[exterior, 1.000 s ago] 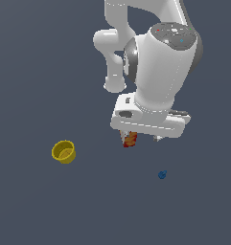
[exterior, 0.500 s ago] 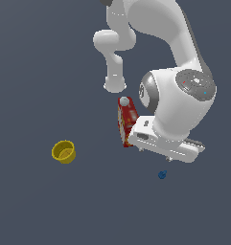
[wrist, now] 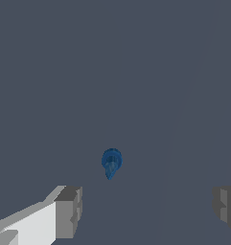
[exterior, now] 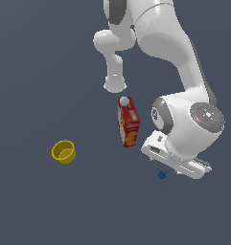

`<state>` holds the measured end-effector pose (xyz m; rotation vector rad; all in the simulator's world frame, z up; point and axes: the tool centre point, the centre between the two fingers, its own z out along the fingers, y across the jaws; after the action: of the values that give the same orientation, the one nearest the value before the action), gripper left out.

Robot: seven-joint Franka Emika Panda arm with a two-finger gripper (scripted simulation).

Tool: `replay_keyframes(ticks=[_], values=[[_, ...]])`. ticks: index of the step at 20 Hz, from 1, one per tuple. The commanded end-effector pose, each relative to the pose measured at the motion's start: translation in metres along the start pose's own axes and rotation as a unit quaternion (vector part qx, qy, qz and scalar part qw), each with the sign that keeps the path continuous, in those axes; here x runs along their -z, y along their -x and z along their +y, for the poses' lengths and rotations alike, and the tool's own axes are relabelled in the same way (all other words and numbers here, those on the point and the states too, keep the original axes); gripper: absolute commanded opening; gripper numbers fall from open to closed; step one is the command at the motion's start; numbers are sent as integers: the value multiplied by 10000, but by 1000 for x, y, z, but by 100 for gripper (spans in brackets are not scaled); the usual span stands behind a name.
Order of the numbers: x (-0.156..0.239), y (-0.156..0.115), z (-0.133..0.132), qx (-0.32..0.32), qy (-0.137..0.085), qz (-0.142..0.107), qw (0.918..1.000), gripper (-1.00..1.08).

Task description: Pick up a designated object from a clutter of objects.

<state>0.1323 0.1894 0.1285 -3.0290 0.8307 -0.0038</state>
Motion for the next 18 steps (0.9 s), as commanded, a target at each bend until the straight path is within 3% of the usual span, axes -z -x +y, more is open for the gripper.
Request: replay_keyframes(ticks=[1, 18], values=[[-12, 3, -9, -164, 0, -1, 9999, 100], [-46, 10, -24, -438, 10, -13, 9990, 100]])
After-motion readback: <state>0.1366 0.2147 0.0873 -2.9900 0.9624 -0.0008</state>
